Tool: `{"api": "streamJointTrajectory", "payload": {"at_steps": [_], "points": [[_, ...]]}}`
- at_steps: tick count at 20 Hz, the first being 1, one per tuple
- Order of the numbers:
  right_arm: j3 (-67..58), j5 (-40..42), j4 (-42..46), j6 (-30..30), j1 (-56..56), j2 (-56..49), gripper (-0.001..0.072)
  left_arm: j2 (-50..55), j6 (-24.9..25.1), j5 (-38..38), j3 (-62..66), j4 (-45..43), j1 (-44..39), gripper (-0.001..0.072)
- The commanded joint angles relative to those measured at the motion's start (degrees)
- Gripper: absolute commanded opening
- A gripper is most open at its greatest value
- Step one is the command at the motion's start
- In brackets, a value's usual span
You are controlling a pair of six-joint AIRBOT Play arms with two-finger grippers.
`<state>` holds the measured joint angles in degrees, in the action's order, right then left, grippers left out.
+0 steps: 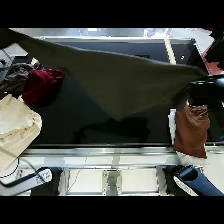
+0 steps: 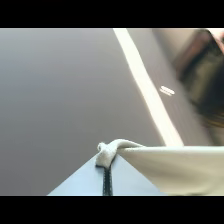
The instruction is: Fold the shirts.
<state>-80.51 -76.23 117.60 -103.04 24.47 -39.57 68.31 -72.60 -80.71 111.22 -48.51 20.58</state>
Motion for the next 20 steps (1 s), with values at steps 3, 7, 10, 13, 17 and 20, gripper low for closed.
{"api": "streamJointTrajectory", "payload": {"at_steps": [3, 7, 10, 13, 17, 20], "points": [[-5.03, 14.67, 0.66, 2.91, -0.90, -3.69, 0.0011, -8.76, -3.74, -5.33, -2.60, -17.68, -2.69, 0.0010], [-5.01, 16.31, -6.12, 3.19, -5.40, -22.60, 0.0012, -0.72, -4.96, -4.44, -13.18, -22.97, -9.11, 0.0009], [-5.03, 27.87, -16.11, 3.43, -8.41, -40.24, 0.0016, 7.08, -6.03, -5.49, -20.90, -23.71, -12.00, 0.0010], [-5.51, 42.45, -27.69, 1.57, -8.35, -52.83, 0.0449, 13.64, -6.03, -5.40, -29.11, -23.67, -12.74, 0.0011], [-7.76, 47.23, -34.53, 1.90, -8.41, -56.22, 0.0454, 20.06, -5.79, 0.90, -32.57, -23.54, -12.41, 0.0027], [-13.57, 36.02, -30.53, 6.10, -9.66, -51.01, 0.0453, 18.08, -5.84, 12.20, -32.26, -20.55, -10.71, 0.0291]]}}
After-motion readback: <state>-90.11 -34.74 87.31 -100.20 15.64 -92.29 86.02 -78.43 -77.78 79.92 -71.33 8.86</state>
